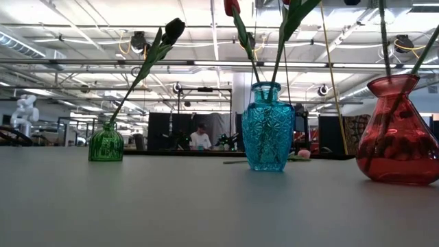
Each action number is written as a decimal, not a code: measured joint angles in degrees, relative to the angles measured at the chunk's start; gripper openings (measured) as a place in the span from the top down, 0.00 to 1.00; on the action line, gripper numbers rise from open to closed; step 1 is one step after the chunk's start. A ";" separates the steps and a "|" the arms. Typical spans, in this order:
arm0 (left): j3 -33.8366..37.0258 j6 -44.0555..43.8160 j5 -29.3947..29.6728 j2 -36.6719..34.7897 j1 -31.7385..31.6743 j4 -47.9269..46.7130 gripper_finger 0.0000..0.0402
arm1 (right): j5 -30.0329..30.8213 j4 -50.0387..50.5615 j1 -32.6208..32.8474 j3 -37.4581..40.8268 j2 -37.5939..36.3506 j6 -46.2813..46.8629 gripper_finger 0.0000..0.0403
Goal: Sort flowers into vase by color
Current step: Put the bottom pink tulip into the red vase, then put the pink tulip into the red vase
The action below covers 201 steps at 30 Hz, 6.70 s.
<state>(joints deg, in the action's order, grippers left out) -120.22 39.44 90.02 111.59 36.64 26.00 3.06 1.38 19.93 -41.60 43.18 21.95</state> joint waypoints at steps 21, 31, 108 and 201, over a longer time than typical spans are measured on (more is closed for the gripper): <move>0.00 0.32 -0.02 -0.06 2.88 0.54 0.73 | 0.18 -2.61 0.97 2.18 0.01 0.94 1.00; -0.07 0.34 -0.17 -0.92 4.74 2.05 0.73 | -0.04 -2.92 0.97 2.20 0.02 0.96 1.00; -0.04 0.26 0.00 -0.98 4.59 1.55 0.73 | -4.71 3.65 2.09 2.18 1.08 -0.08 0.36; -0.02 -60.30 -68.89 -22.93 -46.95 -79.83 0.73 | 23.83 7.16 -4.16 2.16 -8.61 23.83 0.36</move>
<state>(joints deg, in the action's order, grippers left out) -120.25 -20.86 21.12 88.66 -10.31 -53.83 26.90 8.54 15.77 -39.44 34.57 45.79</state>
